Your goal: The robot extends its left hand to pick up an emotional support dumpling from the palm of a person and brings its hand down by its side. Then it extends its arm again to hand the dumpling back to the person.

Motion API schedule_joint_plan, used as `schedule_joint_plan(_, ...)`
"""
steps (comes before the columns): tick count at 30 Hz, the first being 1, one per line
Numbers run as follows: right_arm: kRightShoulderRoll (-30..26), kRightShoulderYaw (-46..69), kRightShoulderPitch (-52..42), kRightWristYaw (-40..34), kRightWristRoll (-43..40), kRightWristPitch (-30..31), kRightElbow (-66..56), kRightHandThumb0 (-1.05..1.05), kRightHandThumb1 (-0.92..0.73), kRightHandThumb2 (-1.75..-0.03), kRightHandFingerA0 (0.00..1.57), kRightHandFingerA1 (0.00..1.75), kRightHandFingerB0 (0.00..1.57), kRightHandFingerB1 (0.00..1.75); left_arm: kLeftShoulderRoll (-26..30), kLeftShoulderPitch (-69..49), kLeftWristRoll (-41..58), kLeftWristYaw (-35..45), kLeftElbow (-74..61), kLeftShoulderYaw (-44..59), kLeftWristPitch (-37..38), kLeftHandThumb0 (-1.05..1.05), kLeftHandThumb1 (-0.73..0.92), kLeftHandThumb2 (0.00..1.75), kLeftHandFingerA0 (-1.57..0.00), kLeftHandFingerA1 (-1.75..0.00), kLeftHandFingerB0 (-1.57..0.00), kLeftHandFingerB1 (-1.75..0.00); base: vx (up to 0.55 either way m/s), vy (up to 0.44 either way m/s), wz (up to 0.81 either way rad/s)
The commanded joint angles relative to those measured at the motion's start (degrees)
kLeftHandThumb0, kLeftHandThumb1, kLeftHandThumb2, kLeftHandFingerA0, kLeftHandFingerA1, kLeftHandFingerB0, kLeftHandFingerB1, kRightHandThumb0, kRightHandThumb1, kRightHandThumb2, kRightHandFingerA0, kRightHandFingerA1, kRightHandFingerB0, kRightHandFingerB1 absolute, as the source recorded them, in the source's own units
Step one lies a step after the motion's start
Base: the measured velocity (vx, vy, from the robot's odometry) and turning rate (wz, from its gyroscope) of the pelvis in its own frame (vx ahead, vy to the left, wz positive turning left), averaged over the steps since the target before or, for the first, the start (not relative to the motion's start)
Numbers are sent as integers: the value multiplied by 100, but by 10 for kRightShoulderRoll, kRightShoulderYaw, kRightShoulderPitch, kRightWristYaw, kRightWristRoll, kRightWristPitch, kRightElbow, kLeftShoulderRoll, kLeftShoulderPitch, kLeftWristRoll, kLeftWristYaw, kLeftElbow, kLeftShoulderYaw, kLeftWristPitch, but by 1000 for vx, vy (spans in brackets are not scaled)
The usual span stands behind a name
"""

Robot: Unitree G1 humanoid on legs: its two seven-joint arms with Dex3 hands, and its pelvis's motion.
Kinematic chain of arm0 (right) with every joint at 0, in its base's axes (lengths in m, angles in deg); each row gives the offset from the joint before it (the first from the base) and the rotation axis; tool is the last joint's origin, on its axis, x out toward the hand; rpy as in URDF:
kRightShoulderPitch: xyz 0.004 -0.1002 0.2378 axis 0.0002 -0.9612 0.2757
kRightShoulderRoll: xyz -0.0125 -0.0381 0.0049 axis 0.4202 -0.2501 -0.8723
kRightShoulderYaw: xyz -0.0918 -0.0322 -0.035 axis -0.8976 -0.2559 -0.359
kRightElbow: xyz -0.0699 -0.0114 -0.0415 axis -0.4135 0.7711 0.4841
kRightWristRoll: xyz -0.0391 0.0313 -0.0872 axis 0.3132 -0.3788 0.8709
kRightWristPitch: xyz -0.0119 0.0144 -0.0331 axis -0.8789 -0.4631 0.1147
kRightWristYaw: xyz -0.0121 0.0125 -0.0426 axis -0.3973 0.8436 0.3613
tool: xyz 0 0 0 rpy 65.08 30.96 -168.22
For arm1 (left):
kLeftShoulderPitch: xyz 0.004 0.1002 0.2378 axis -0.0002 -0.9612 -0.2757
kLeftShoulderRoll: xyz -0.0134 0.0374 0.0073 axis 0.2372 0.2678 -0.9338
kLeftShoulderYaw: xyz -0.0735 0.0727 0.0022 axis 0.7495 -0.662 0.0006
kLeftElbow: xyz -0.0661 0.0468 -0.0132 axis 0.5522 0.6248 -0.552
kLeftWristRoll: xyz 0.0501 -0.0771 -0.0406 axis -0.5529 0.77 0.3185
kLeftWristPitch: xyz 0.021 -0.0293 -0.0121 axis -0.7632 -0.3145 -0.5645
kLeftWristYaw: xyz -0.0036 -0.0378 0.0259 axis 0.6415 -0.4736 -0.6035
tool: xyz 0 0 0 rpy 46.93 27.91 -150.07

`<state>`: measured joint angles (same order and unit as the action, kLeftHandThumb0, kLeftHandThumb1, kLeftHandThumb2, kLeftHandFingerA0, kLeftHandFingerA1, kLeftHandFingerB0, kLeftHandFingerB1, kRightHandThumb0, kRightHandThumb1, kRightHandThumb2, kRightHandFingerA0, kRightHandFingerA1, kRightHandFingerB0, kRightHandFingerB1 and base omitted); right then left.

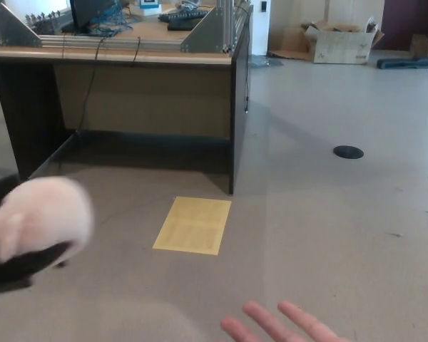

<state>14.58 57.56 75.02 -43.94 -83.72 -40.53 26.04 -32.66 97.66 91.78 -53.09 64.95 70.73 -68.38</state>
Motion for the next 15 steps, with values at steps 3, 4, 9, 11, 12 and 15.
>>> schedule_joint_plan(3,-12,4,28,-5,-4,8,0,-42,-60,-58,79,52,51,38,55,198,-96,88,-142,-217,-62,-19,72,64,-96,-117,-94,-72,0,0,0)
schedule_joint_plan(4,-12,4,30,-5,-4,9,0,-42,-60,-58,79,52,51,38,58,201,-95,85,-142,-220,-64,-19,72,64,-96,-117,-94,-72,0,0,0)
schedule_joint_plan(9,-12,9,73,-2,-10,25,12,-44,-59,-58,82,52,52,39,44,332,-124,99,-122,-290,-71,-15,69,69,-94,-131,-95,-72,0,0,0)
schedule_joint_plan(11,-12,9,75,-2,-10,25,14,-44,-59,-58,82,52,52,39,46,339,-124,97,-120,-295,-71,-15,69,69,-94,-131,-95,-72,0,0,0)
schedule_joint_plan(12,-12,9,82,-5,-9,31,14,-42,-59,-58,81,50,53,38,41,361,-130,99,-117,-306,-76,-16,67,72,-98,-133,-96,-77,0,0,0)
schedule_joint_plan(15,-12,8,96,-11,-5,39,18,-43,-59,-58,81,51,53,38,34,406,-144,105,-114,-329,-86,-15,67,73,-95,-140,-96,-77,0,0,0)
